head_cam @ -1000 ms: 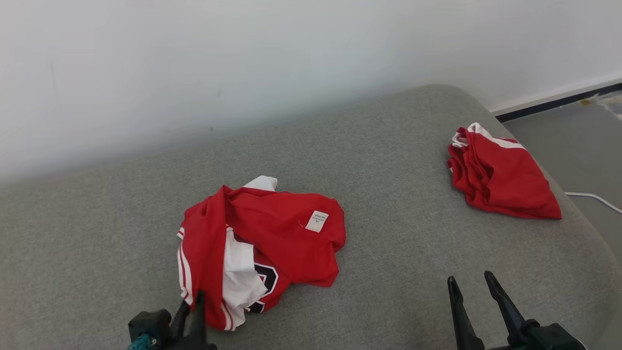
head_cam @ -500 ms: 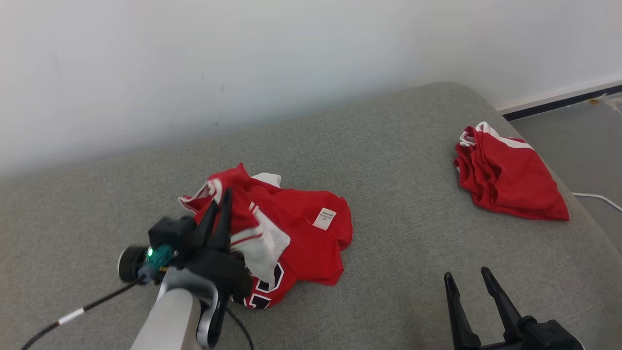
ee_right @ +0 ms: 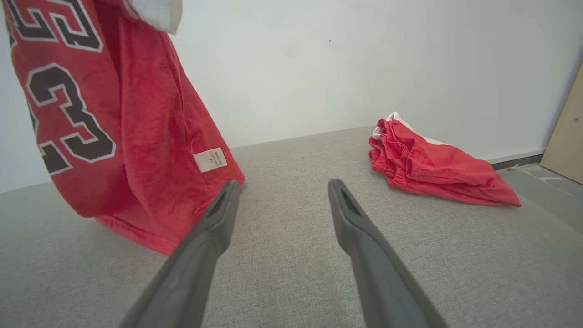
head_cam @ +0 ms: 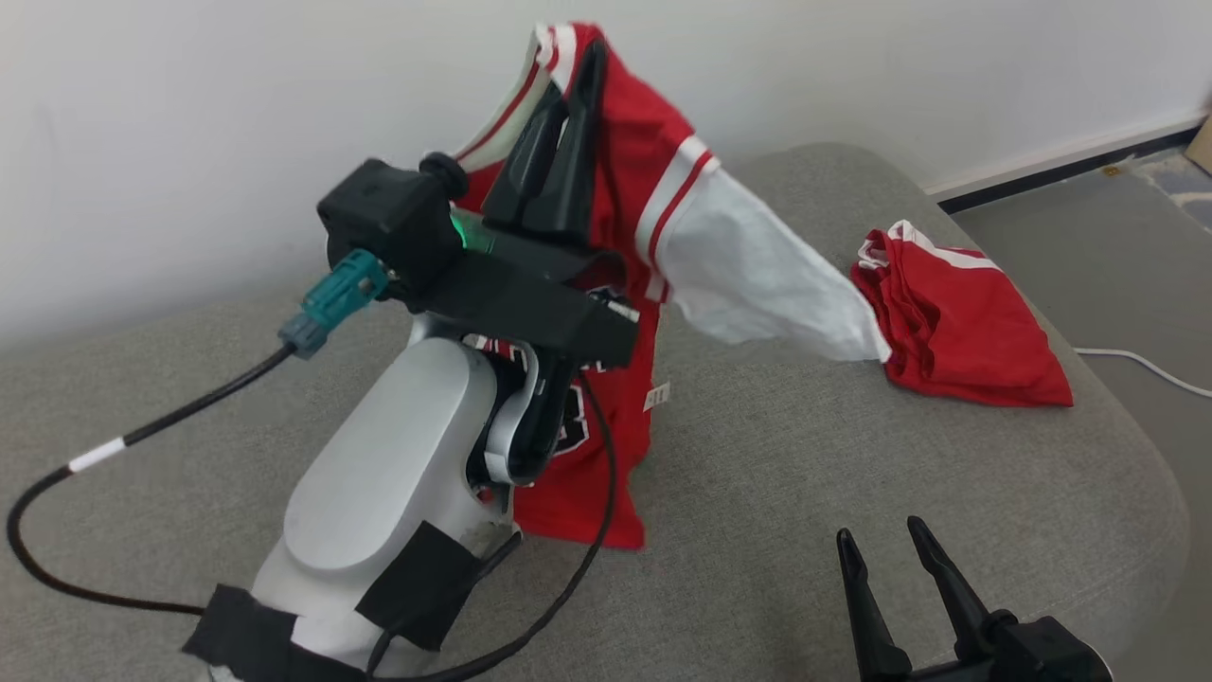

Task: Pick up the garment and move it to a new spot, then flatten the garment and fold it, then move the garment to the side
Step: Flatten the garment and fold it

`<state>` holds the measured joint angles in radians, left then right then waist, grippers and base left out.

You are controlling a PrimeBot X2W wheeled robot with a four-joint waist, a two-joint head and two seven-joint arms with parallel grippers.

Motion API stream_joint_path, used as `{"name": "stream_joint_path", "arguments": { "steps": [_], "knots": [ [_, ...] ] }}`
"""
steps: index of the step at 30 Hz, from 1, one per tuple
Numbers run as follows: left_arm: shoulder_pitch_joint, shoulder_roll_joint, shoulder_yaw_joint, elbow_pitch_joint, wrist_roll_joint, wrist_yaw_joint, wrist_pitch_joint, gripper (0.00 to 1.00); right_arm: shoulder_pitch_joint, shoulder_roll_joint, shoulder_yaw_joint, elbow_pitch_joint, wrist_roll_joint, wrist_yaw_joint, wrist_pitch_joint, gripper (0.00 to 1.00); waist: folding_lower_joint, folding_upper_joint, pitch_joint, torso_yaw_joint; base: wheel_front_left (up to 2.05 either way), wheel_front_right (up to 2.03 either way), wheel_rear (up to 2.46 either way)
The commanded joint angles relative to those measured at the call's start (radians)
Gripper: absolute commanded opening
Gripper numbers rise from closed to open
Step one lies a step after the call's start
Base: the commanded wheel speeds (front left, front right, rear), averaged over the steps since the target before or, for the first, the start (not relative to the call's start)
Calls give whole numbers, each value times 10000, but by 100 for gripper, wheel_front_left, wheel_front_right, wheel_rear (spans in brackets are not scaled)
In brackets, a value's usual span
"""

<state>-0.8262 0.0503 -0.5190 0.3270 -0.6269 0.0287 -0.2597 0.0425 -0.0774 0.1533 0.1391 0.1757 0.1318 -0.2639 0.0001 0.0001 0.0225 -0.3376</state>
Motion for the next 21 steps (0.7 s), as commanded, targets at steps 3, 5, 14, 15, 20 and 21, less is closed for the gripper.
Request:
{"name": "stream_joint_path", "arguments": {
  "steps": [3, 5, 14, 15, 20, 21],
  "knots": [
    [-551, 9, -41, -1175, -784, 351, -57, 0, -23, 11, -43, -9, 33, -27, -1, 100, -1, -1, 102, 108, 0, 0, 0],
    [-516, 7, 87, -1798, -1139, 548, -49, 0, -63, 19, -22, -5, 14, -27, 0, 100, -1, -1, 131, 209, 0, 0, 0],
    [1768, 7, 686, -1823, -1498, 856, -54, 0, -189, 91, 1, -112, 81, -27, 0, 100, -1, -1, 475, 1099, 0, 0, 0],
    [2644, 40, 1096, -1360, -1257, 753, -56, 0, -205, 104, -26, -132, 81, -27, 0, 100, -1, -1, 558, 1300, 0, 0, 0],
    [4267, 382, 2091, -712, -1156, 520, -57, 0, -162, 73, -139, -166, 20, -27, -2, 100, -1, -1, 711, 1710, 0, 0, 0],
    [4639, 445, 2379, -645, -1183, 483, -57, 0, -169, 64, -131, -176, 0, -27, 0, 100, -1, -1, 745, 1793, 0, 0, 0]
  ]
}}
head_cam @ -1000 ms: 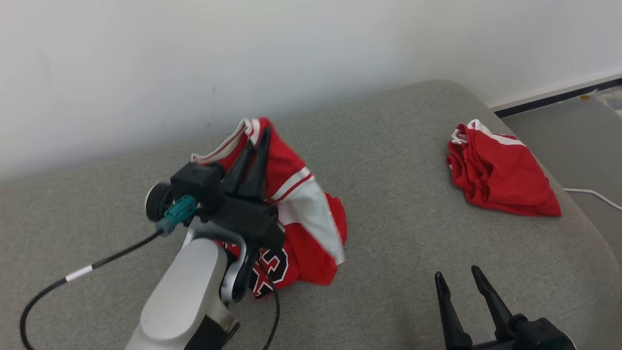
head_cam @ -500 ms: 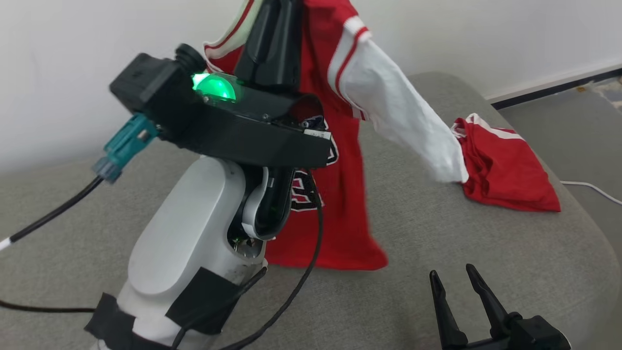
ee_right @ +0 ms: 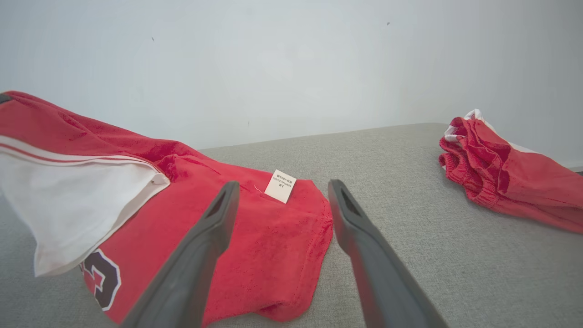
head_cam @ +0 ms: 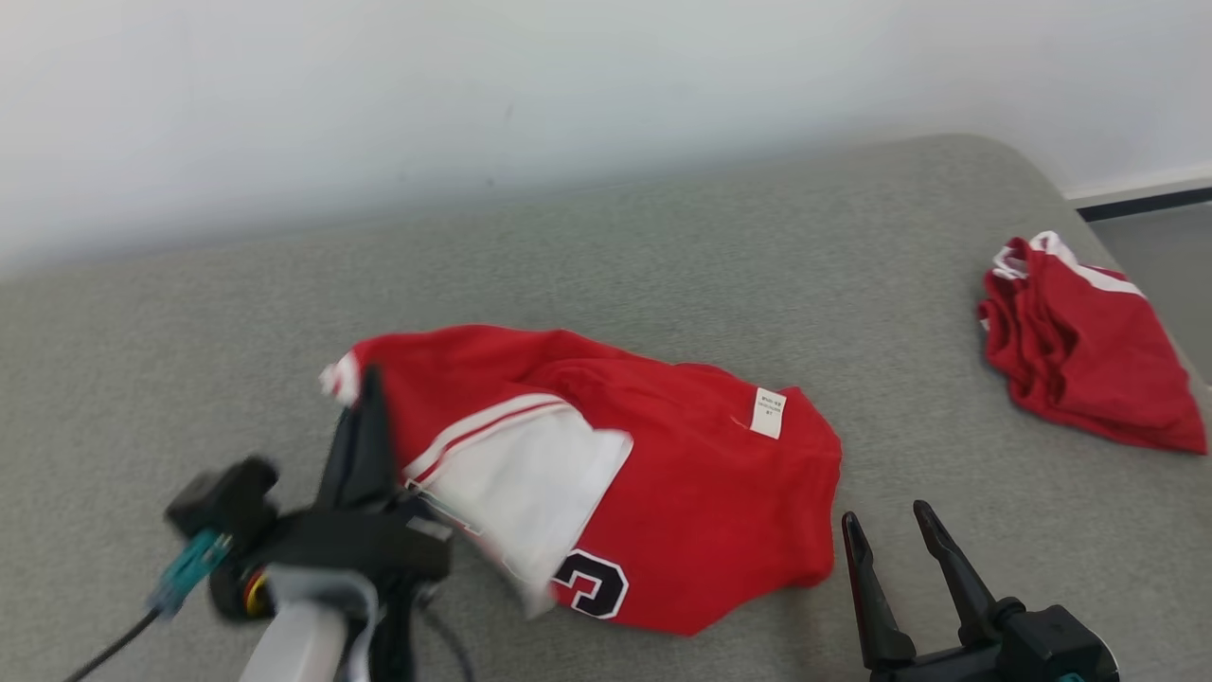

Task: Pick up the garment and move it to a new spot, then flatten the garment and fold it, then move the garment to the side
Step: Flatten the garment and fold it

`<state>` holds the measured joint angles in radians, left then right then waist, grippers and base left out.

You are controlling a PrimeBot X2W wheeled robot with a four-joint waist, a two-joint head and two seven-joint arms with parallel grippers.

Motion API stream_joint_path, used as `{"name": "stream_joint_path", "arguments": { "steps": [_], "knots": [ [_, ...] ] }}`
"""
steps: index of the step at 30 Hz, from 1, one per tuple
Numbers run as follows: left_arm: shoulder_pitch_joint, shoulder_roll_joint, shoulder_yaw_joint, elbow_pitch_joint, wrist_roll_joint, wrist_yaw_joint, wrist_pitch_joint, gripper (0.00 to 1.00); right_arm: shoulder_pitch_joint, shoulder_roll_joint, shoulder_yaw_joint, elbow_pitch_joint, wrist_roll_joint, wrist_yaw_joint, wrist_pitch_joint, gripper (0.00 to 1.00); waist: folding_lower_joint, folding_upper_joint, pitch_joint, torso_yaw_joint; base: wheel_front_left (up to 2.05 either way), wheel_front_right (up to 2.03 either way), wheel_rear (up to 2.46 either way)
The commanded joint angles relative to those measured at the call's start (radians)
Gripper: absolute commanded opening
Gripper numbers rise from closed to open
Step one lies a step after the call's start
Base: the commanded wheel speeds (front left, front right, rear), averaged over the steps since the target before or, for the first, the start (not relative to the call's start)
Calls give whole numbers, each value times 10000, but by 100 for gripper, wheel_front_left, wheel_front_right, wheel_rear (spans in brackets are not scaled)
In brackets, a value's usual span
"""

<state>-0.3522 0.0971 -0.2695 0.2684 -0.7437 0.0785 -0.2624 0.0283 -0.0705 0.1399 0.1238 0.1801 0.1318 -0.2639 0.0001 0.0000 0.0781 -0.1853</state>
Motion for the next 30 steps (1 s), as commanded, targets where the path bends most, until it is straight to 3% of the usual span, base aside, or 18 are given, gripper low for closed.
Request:
{"name": "stream_joint_path", "arguments": {
  "steps": [1, 6, 12, 20, 22, 25, 26, 27, 28, 30],
  "knots": [
    [257, 30, 133, 36, -43, -66, -29, 0, -17, -15, -18, -24, -53, -27, 0, 100, -1, 0, 186, 359, 0, 0, 0],
    [1521, 84, 1297, 180, -450, -252, -31, 0, 15, -68, 17, -25, -84, -27, 0, 100, -1, 0, 187, 721, 0, 0, 0],
    [1937, 330, 1911, 301, -747, -259, -22, 0, 8, -123, 141, 18, -45, -27, 0, 100, -1, 0, 87, 929, 0, 0, 0],
    [1448, 830, 1728, 118, 407, 795, 54, 0, -23, -169, 278, 67, 37, -27, -2, 100, -1, 0, 0, 806, 0, 0, 0],
    [1440, 1018, 1685, 440, 636, 1217, 281, 0, -25, -160, 290, 68, 29, -27, -2, 100, -1, 0, -6, 722, 0, 0, 0],
    [1174, 1226, 1541, 1152, 947, 1385, 390, 0, -86, -147, 326, 72, 48, -27, -2, 100, -1, 0, 13, 584, 0, 0, 0],
    [1104, 1248, 1494, 1343, 1038, 1401, 364, 24, -102, -153, 333, 74, 56, -27, 0, 100, -1, 0, 18, 534, 0, 0, 0],
    [1012, 1299, 1447, 1539, 1137, 1366, 323, 89, -108, -153, 299, 64, 56, -27, 0, 100, -1, 0, 20, 507, 0, 0, 0],
    [921, 1364, 1400, 1737, 1206, 1309, 299, 100, -107, -152, 278, 52, 55, -27, 0, 100, -1, 0, 23, 481, 0, 0, 0],
    [786, 1381, 1316, 2112, 1296, 1254, 233, 100, -104, -160, 272, 43, 55, -27, 0, 100, -1, 0, 28, 440, 0, 0, 0]
  ]
}}
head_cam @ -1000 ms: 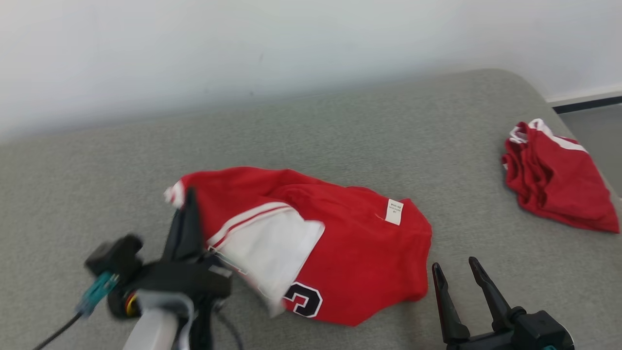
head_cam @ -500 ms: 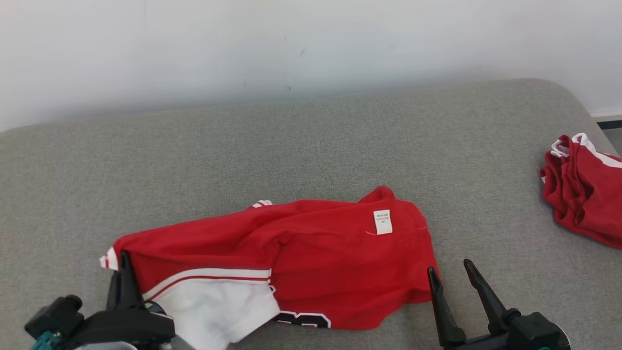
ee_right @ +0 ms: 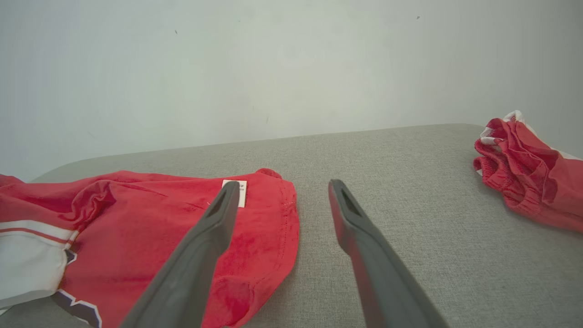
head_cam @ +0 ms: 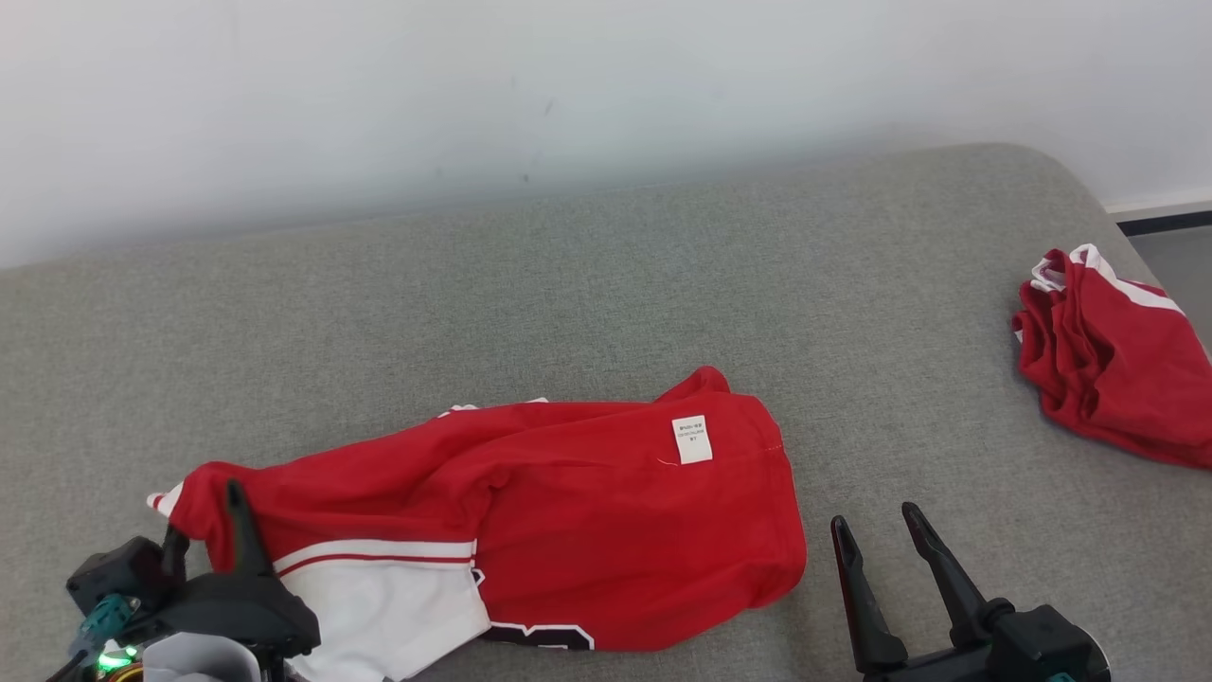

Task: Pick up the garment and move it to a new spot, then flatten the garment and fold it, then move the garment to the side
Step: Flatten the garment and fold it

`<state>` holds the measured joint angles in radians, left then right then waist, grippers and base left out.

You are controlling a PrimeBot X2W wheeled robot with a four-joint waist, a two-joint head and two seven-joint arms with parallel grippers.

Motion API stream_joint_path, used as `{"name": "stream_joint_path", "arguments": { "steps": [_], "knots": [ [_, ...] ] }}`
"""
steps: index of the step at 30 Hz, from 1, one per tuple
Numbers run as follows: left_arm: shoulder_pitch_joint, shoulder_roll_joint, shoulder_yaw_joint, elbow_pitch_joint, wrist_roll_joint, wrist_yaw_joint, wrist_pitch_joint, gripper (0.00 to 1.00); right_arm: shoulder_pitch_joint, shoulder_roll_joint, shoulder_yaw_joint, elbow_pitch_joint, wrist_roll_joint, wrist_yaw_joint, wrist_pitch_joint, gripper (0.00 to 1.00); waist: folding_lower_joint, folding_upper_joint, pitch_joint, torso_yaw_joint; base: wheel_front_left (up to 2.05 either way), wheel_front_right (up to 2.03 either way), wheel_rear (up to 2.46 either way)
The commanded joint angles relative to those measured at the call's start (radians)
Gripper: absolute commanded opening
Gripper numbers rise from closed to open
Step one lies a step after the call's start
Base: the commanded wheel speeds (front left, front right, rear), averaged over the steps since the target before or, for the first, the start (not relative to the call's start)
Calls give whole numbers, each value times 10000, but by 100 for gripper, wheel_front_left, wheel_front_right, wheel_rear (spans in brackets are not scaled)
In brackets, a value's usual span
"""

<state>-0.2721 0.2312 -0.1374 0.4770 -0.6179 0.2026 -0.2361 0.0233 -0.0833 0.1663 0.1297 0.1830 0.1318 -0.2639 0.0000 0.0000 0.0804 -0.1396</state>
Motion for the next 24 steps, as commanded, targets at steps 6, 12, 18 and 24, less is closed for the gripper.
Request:
{"name": "stream_joint_path", "arguments": {
  "steps": [6, 12, 18, 24],
  "knots": [
    [-182, 149, -64, 694, 357, -205, -207, 100, -16, -15, -70, -15, 11, -27, 0, 100, 0, 0, -28, -74, 0, 0, 0],
    [637, 150, -22, -67, 999, -400, -295, 100, 99, -70, -304, -91, -48, -27, 0, 100, 0, 0, -73, 131, 0, 0, 0],
    [1800, -9, 232, -964, 1402, -336, -289, 100, 189, -135, -495, -115, -131, -27, 0, 100, 0, 0, -162, 443, 0, 0, 0],
    [2933, -333, 544, -2571, 2077, -503, -292, 100, 183, -212, -731, 86, -175, -27, 0, 100, 0, 0, -304, 936, 0, 0, 0]
  ]
}}
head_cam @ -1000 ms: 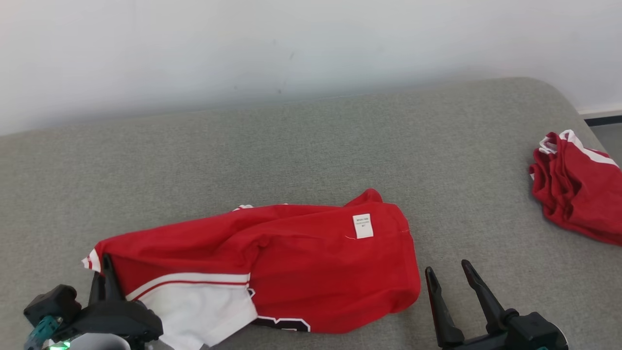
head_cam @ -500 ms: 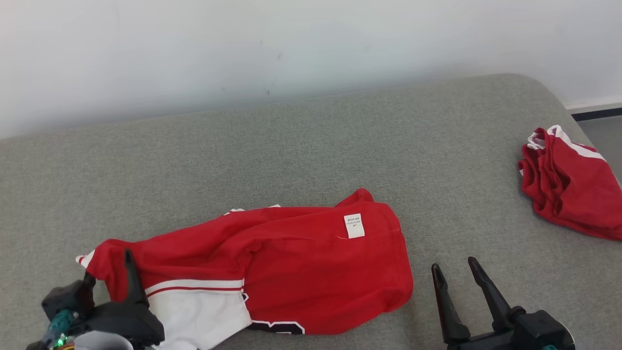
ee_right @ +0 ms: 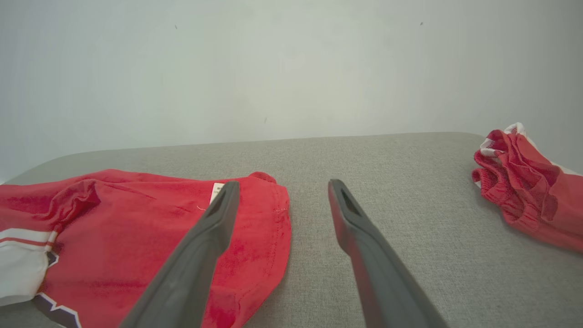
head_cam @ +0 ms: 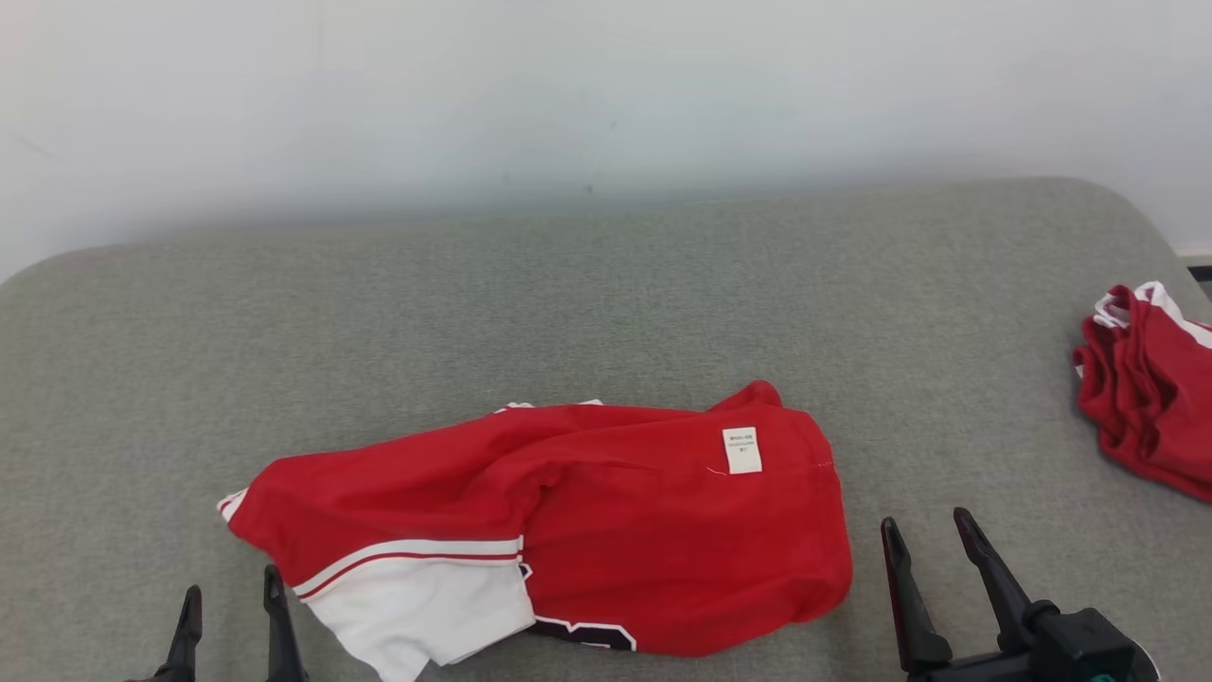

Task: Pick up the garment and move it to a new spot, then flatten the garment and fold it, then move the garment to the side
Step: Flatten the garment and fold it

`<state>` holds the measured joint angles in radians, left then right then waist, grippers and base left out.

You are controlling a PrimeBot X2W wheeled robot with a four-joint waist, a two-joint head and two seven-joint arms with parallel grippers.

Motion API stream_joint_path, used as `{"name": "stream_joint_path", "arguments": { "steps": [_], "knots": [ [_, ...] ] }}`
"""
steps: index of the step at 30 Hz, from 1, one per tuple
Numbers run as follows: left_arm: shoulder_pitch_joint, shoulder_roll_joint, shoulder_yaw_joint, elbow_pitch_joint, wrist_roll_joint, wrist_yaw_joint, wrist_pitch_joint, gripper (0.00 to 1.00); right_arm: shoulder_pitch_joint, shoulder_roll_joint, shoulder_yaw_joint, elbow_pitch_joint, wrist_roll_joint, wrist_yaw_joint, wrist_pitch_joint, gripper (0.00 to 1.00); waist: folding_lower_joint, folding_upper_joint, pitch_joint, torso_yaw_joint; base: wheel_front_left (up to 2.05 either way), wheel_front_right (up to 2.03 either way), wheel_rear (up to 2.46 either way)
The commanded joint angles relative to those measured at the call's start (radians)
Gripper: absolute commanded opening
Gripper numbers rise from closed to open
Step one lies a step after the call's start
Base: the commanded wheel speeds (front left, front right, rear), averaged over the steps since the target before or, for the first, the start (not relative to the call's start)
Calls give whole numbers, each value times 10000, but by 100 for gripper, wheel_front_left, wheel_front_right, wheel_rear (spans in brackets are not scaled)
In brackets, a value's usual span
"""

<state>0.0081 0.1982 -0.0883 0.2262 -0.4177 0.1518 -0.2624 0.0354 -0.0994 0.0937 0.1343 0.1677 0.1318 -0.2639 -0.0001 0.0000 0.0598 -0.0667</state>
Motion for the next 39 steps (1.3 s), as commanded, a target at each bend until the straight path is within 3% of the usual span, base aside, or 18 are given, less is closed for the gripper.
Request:
{"name": "stream_joint_path", "arguments": {
  "steps": [1, 6, 11, 22, 30, 31, 32, 33, 34, 35, 39],
  "knots": [
    [276, -66, 68, -354, 269, -37, -29, 100, 35, -69, -56, 117, -8, -27, 6, 100, 1, 0, -128, 287, 0, 0, 0],
    [1001, -448, 127, -1811, 1079, -417, -28, 100, -239, -32, -466, 558, 265, -27, 780, 100, 1, 0, -286, 667, 0, 0, 0],
    [1617, -921, 228, -2504, 1489, -829, -30, 100, -722, 33, -868, 1151, 626, -27, 2374, 100, 1, 0, -357, 880, 0, 0, 0],
    [1707, -1306, 553, -2626, 1939, -1429, -31, 100, -1953, 33, -1523, 2427, 1061, -27, 5373, 100, 1, 0, -102, 1325, 0, 0, 0],
    [1627, -1398, 881, -2594, 2095, -1691, -30, 100, -2382, -47, -1364, 2928, 892, -27, 6259, 100, 1, 0, 135, 1494, 0, 0, 0],
    [1600, -1420, 927, -2576, 2108, -1765, -30, 100, -2444, -81, -1260, 2990, 830, -27, 6392, 84, 1, 0, 183, 1515, 0, 0, 0],
    [1600, -1420, 927, -2576, 2108, -1765, -30, 100, -2444, -81, -1260, 2990, 830, -27, 6392, 84, 1, 0, 183, 1515, 0, 0, 0],
    [1588, -1427, 948, -2561, 2121, -1780, -31, 100, -2453, -85, -1237, 3003, 794, -27, 6394, 51, 1, 0, 199, 1522, 0, 0, 0],
    [1577, -1428, 969, -2555, 2135, -1819, -31, 100, -2452, -82, -1233, 3008, 767, -27, 6388, 33, 1, 0, 212, 1525, 0, 0, 0],
    [1558, -1433, 983, -2544, 2147, -1846, -31, 100, -2449, -72, -1232, 3006, 748, -27, 6368, 0, 1, 0, 223, 1527, 0, 0, 0],
    [1532, -1461, 1035, -2502, 2172, -1885, -30, 100, -2345, -38, -1263, 3021, 688, -27, 6315, 0, 1, 0, 233, 1505, 0, 0, 0]
  ]
}}
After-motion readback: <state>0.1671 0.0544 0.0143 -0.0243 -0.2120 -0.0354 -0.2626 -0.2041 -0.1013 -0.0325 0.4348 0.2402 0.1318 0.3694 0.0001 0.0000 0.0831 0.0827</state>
